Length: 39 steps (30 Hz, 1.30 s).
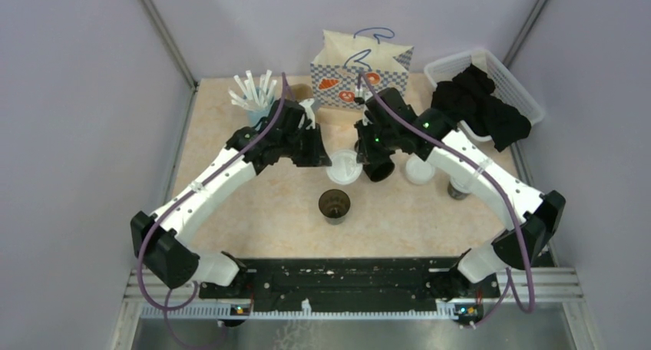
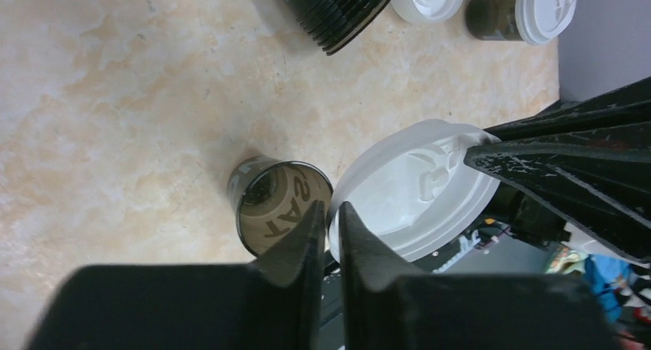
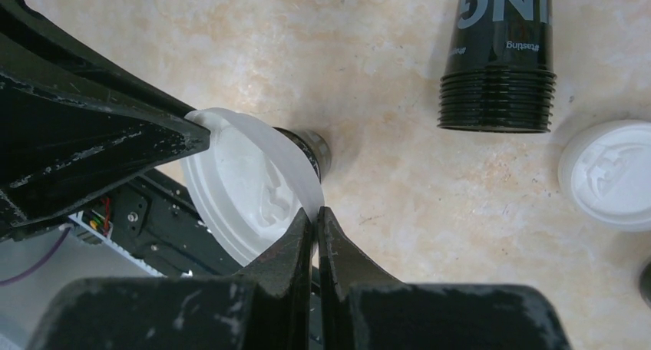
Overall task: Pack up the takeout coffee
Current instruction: Pick up the cup lid from the center of the board.
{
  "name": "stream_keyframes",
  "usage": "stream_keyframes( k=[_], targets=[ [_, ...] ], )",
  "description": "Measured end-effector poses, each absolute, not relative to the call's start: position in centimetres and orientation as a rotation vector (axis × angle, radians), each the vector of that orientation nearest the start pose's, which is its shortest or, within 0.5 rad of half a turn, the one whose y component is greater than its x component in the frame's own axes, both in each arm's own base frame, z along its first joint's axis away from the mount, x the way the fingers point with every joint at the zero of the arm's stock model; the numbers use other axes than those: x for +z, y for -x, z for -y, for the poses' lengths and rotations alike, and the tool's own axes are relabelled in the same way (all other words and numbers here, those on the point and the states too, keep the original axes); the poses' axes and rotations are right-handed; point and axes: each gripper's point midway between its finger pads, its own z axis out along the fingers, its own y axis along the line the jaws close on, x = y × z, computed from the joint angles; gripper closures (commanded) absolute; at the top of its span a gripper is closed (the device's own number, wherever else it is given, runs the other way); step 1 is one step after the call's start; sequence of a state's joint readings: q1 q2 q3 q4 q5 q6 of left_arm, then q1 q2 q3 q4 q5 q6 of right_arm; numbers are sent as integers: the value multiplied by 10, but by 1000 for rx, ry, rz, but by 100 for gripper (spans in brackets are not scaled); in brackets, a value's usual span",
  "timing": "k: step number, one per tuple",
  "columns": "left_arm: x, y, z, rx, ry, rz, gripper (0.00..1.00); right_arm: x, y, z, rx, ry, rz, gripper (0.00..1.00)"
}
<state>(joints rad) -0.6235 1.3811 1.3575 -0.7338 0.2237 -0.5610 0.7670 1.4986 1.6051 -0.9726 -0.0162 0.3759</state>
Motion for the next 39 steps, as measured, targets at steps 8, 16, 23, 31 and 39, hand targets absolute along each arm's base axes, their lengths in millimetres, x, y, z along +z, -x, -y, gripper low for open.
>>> stream_keyframes(
  k=[8,16,23,31,39],
  targets=[
    [244,-253,263,-960,-164,-2433,100,256,-247,-275,592,457,-2473,39],
    [261,-252,246,-1664,117,-2124,100,336,-246,-257,1227,136,-2217,10],
    [350,-223,253,-2103,-41,-1756,100,404,-215,-279,1721,154,-1924,1],
    [389,-204,245,-2269,-133,-1578,100,430,-185,-311,1931,276,-1837,1],
    [395,-199,243,-2302,-138,-1557,100,435,-181,-329,1984,321,-1819,1]
  ],
)
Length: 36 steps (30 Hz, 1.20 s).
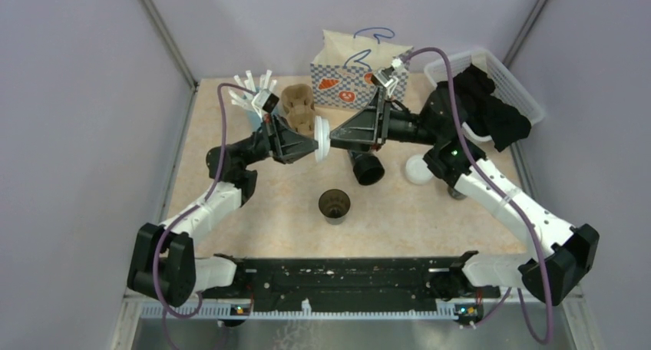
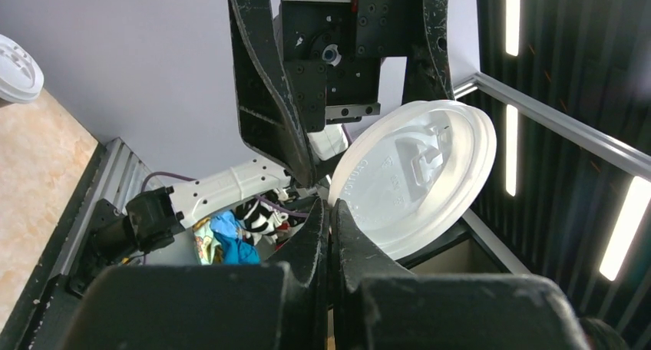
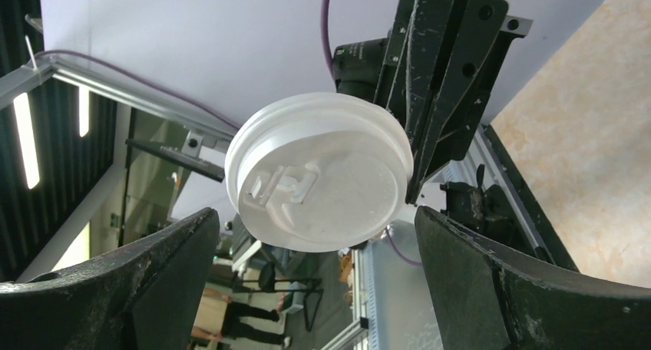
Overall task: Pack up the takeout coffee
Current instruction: Pick up the cup lid from the center of the board.
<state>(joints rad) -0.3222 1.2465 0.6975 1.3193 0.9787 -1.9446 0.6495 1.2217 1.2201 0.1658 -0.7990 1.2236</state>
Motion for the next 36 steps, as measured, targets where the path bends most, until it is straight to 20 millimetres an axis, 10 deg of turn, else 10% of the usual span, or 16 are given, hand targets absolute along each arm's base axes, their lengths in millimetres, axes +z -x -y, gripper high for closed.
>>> stream_keyframes(
  k=[14,36],
  targets=[
    [398,-201,241,-2326,-127,-1532,100,454,-162,-345,2101,370,-1731,1],
    [398,-202,241,-2327,-122,-1531,100,425,-176,-346,1938,302,-1850,1]
  ],
)
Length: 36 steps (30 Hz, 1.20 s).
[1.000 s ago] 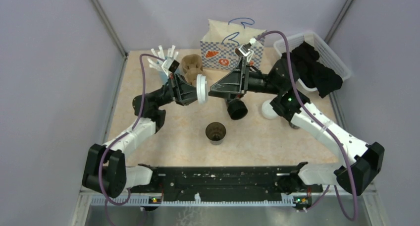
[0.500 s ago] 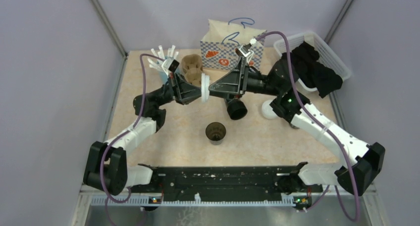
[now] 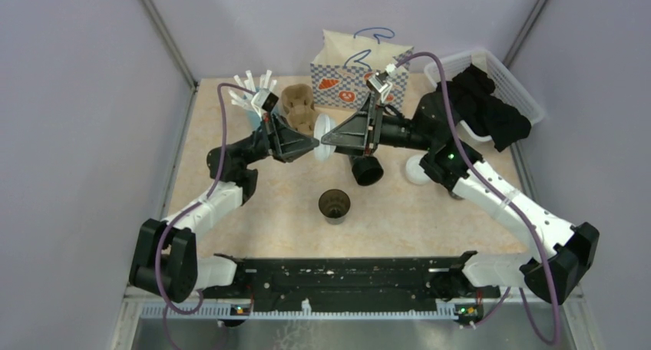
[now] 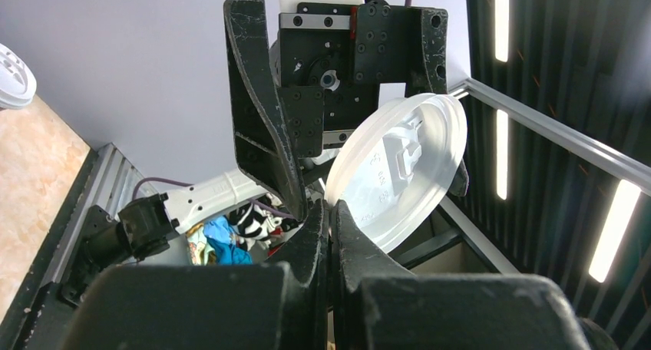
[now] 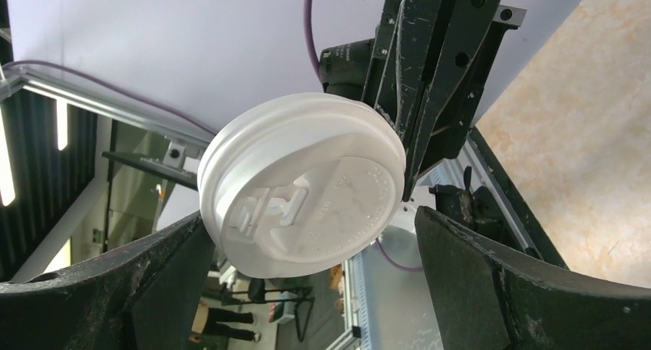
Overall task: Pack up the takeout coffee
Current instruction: Pick up the cup lid from the center of the board.
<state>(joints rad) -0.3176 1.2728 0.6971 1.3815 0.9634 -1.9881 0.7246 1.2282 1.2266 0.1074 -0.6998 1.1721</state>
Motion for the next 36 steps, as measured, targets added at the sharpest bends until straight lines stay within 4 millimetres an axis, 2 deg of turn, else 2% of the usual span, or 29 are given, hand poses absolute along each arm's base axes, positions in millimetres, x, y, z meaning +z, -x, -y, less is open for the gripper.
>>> stream_keyframes(
  k=[13,36],
  targets=[
    [401,-202,240,-2334,-120,-1511,100,441,-174,-347,2052,272,-1748,1],
    [402,-202,239,-2339,-114,-1507,100,438,-176,-348,2062,255,-1757,7]
  ],
)
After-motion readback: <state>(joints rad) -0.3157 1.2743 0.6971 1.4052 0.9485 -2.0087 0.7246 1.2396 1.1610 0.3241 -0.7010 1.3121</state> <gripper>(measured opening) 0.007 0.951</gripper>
